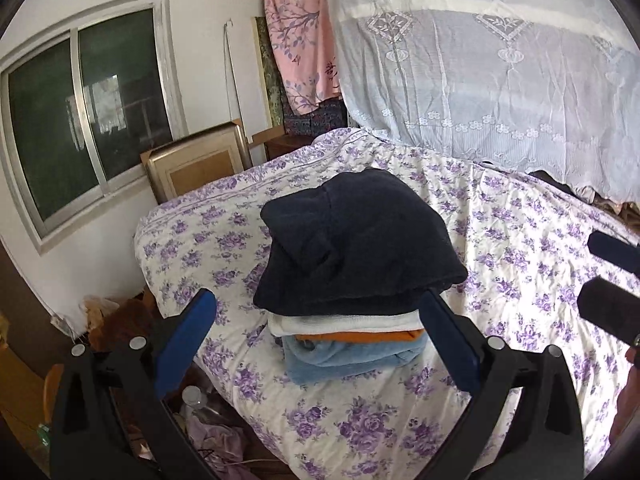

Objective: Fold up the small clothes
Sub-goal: 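Open both grippers and withdraw them from the stacked bundle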

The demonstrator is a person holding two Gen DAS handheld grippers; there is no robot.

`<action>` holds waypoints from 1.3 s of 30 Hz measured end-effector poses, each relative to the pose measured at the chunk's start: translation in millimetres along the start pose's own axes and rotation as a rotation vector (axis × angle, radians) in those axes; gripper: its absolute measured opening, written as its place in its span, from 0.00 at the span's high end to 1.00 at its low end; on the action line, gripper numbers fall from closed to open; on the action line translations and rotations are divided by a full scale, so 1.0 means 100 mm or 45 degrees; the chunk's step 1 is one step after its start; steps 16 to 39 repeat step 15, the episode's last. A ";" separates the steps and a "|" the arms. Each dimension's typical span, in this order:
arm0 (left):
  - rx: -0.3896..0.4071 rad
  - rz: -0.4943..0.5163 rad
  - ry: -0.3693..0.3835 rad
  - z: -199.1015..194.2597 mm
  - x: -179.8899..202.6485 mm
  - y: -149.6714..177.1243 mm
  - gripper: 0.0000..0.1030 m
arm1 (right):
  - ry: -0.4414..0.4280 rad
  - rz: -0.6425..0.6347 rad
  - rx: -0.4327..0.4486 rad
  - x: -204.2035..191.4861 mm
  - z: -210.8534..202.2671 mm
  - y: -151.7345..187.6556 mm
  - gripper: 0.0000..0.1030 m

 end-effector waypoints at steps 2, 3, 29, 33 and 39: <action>0.014 -0.006 -0.030 -0.01 -0.02 0.01 0.04 | -0.001 0.004 -0.006 0.00 0.02 0.01 0.04; 0.023 -0.012 -0.047 -0.02 -0.04 0.02 0.04 | -0.003 0.004 -0.008 -0.01 0.03 0.02 0.04; -0.017 -0.068 -0.008 0.03 -0.05 0.03 0.04 | -0.015 -0.012 -0.015 -0.07 0.05 0.04 0.04; -0.017 -0.068 -0.008 0.03 -0.05 0.03 0.04 | -0.015 -0.012 -0.015 -0.07 0.05 0.04 0.04; -0.017 -0.068 -0.008 0.03 -0.05 0.03 0.04 | -0.015 -0.012 -0.015 -0.07 0.05 0.04 0.04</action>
Point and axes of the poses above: each gripper's, at about its wrist camera, not at the fingertips, and z roughly the way its jaws point, x to its right, y to its underside, the point moved 5 cm from there along z, roughly the way its jaws point, and after that the axes turned 13 degrees about z, right-handed, at the moved point
